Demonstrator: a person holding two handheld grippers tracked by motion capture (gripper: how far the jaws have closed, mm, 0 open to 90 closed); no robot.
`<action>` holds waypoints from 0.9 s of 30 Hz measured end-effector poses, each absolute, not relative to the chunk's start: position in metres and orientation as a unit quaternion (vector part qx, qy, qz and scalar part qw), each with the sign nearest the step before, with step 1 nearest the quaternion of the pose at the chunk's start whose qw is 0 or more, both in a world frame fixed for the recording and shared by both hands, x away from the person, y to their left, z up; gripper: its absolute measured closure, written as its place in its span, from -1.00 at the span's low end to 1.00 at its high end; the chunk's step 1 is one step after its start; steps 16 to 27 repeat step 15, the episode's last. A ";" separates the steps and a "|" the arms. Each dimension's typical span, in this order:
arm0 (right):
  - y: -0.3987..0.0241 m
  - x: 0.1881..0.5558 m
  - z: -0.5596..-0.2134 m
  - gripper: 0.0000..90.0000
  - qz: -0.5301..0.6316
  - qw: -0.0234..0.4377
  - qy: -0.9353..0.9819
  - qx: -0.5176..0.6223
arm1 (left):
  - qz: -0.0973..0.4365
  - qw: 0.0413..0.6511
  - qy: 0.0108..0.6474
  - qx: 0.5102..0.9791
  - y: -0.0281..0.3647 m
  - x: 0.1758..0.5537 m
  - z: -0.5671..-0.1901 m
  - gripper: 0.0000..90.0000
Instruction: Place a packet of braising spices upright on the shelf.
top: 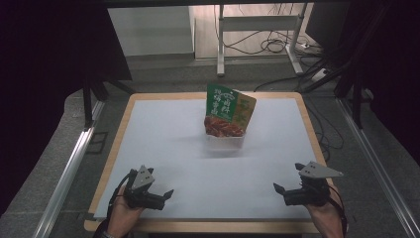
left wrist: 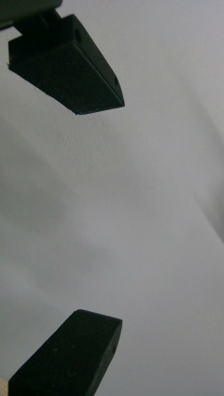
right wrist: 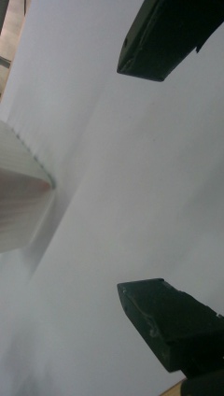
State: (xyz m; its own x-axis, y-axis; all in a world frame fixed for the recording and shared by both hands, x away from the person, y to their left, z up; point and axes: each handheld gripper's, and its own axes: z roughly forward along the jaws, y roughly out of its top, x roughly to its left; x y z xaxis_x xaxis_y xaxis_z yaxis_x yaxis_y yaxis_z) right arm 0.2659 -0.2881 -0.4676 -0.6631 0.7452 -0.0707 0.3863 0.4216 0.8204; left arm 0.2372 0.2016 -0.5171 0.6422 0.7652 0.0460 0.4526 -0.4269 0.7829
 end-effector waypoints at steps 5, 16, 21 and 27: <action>-0.294 0.266 -0.477 -1.00 0.404 0.219 0.813 0.358 | 0.204 0.382 0.368 0.823 0.201 0.237 -0.518 -1.00; -0.303 0.271 -0.490 -1.00 0.389 0.208 0.813 0.380 | 0.204 0.376 0.365 0.827 0.199 0.238 -0.519 -1.00; -0.303 0.271 -0.490 -1.00 0.389 0.208 0.813 0.380 | 0.204 0.376 0.365 0.827 0.199 0.238 -0.519 -1.00; -0.303 0.271 -0.490 -1.00 0.389 0.208 0.813 0.380 | 0.204 0.376 0.365 0.827 0.199 0.238 -0.519 -1.00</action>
